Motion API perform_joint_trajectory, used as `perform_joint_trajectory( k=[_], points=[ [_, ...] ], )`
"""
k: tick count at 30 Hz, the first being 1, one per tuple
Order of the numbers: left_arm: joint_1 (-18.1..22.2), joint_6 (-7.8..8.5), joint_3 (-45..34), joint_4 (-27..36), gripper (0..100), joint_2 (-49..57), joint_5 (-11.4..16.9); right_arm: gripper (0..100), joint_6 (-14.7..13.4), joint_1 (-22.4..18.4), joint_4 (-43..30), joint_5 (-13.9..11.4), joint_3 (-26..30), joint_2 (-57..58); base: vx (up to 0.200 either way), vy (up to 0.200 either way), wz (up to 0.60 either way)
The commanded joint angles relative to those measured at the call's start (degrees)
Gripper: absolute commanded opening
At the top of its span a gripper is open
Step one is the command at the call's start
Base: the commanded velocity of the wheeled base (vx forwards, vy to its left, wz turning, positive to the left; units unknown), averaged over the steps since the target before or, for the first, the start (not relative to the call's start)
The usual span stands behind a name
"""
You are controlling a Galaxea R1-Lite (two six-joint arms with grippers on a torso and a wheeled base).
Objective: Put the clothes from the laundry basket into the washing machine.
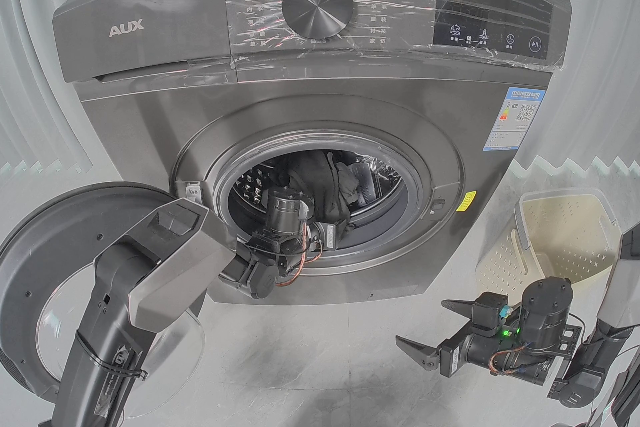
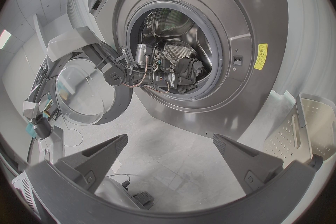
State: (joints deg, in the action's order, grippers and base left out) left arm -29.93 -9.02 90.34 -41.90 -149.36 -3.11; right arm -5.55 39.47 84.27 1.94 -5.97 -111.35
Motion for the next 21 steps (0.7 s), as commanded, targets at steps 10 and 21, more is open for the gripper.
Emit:
perform_joint_trajectory(
  k=[10, 21],
  points=[
    [1.9, -0.47, 13.3, -0.5, 0, -3.6, -3.3, 100, 0.0, 0.1, 0.0, 0.0, 0.0, -0.1, 0.0, 0.0, 0.0],
    [3.9, -0.21, 24.2, -1.3, 0, -9.0, -6.4, 100, 0.0, 0.1, 0.0, 0.0, -0.1, -0.2, 0.0, 0.0, 0.0]
  ],
)
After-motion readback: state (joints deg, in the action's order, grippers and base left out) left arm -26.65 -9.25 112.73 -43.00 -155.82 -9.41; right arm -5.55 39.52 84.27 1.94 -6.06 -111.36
